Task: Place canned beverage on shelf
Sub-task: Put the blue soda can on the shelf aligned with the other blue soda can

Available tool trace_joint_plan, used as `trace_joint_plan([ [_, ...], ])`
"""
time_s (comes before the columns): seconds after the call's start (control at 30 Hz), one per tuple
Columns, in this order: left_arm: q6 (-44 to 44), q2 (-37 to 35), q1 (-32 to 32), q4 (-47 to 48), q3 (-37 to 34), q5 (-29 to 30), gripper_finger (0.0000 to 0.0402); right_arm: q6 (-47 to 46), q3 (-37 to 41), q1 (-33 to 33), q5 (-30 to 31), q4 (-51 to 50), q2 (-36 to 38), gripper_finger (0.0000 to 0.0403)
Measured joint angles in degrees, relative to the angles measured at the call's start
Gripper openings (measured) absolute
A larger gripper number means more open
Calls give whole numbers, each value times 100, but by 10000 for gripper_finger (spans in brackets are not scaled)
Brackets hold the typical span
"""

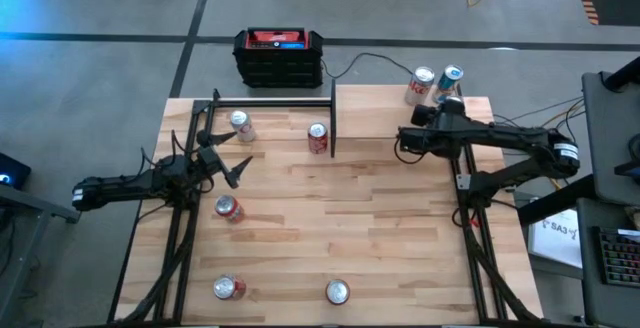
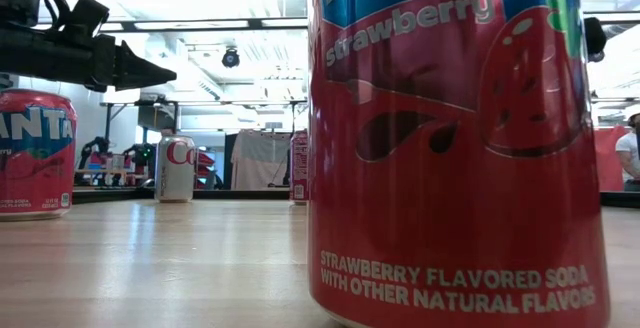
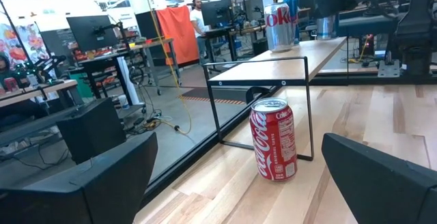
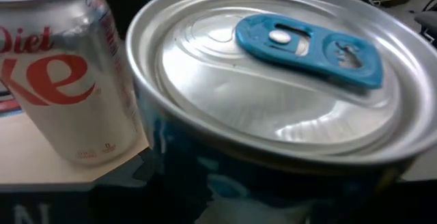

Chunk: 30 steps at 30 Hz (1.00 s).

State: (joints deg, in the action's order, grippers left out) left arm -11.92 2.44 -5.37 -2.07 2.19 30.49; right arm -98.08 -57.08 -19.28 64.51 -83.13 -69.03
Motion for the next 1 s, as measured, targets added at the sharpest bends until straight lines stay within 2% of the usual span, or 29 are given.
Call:
trace_joint_plan([
  [0.13, 0, 0, 2, 1, -1, 1, 399, 257, 0, -211, 41, 180, -176, 209],
  [0.37, -1, 0, 1, 0, -1, 0, 399, 210, 0, -443, 74, 278, -199, 261],
  [0.67, 0, 0, 1, 1, -1, 0, 399, 210, 0, -458, 41, 334, -158, 238],
  [1.0, 0, 0, 0, 1, 1, 1, 399, 234, 0, -477, 137, 337, -156, 269],
])
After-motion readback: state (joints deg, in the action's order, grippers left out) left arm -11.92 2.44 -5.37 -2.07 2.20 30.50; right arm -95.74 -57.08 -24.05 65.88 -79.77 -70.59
